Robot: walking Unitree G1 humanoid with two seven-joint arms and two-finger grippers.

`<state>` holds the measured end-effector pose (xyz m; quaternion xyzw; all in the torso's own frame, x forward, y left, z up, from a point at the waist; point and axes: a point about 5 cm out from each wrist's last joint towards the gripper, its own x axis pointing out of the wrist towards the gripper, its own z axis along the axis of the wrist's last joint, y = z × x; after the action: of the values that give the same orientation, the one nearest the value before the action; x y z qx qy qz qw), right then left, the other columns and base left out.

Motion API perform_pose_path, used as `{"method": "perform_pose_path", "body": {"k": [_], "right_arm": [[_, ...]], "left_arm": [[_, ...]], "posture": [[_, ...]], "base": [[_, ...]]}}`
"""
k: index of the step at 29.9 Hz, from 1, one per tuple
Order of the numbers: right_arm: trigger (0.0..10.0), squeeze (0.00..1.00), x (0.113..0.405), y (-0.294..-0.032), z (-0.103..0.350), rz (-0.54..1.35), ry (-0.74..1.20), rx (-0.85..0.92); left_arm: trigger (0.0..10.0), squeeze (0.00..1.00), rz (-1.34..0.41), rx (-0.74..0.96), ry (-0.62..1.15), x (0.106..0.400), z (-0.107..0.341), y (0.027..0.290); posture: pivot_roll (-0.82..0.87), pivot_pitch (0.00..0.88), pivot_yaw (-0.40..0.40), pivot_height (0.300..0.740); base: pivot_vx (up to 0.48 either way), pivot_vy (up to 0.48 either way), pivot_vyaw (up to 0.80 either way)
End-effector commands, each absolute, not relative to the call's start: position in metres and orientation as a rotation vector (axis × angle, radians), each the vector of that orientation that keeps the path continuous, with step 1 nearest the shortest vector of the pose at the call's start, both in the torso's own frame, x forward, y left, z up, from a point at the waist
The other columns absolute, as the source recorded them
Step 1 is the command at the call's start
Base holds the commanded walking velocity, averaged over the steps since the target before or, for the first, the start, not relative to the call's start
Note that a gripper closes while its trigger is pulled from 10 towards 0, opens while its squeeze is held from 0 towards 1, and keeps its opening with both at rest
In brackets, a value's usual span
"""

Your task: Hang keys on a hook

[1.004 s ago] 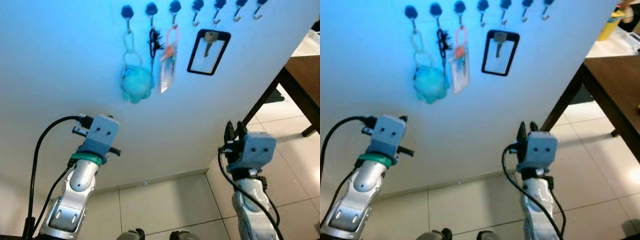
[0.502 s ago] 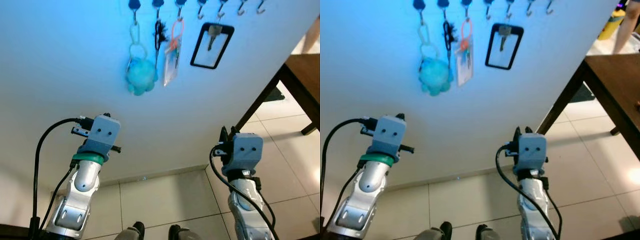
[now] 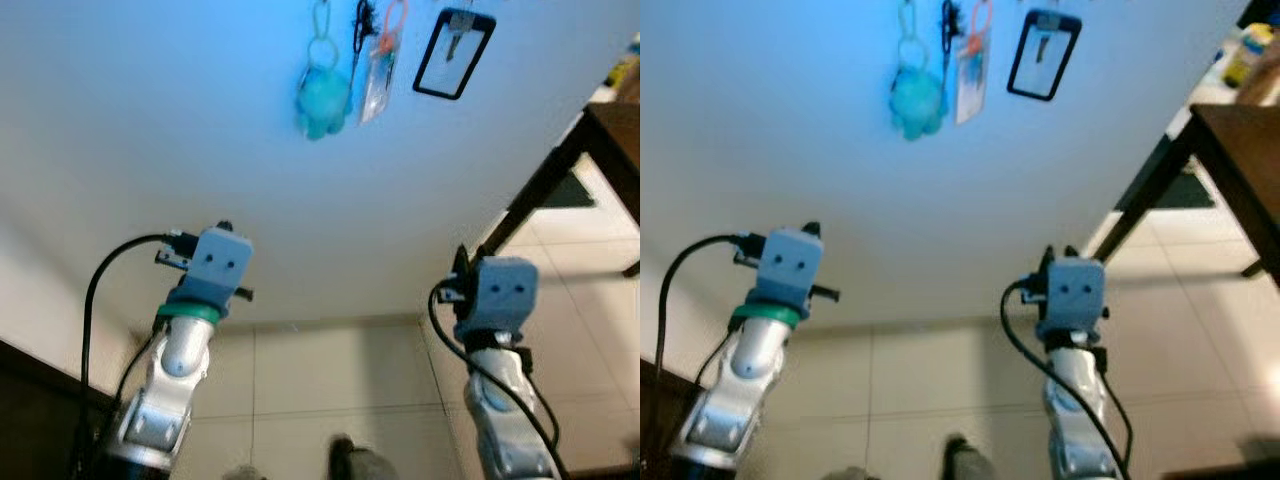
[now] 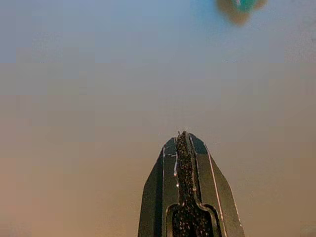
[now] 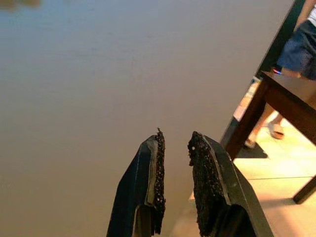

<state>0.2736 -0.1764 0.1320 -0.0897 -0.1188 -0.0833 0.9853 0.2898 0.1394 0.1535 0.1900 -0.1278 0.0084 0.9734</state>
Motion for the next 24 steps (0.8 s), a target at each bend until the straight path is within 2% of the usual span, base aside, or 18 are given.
{"method": "perform_pose_path", "body": {"k": [1,22,24], "right_arm": [[10.0,0.00,0.2747,-0.1771,0.1308,-0.171,-0.229,-0.191],[10.0,0.00,0.2783,-0.1772,0.1309,-0.179,-0.224,-0.183],[10.0,0.00,0.2785,-0.1771,0.1306,-0.178,-0.221,-0.180]], "left_arm": [[10.0,0.00,0.004,0.374,-0.240,0.2875,0.1472,0.1395],[10.0,0.00,-0.034,0.362,-0.249,0.2879,0.1472,0.1357],[10.0,0.00,-0.035,0.360,-0.248,0.2880,0.1471,0.1356]], "posture": [[0.03,0.087,0.076,0.740],[0.02,0.084,0.077,0.740],[0.02,0.084,0.077,0.740]], "base": [[-0.368,0.000,0.00],[-0.366,0.000,0.00],[-0.345,0.000,-0.46]]}}
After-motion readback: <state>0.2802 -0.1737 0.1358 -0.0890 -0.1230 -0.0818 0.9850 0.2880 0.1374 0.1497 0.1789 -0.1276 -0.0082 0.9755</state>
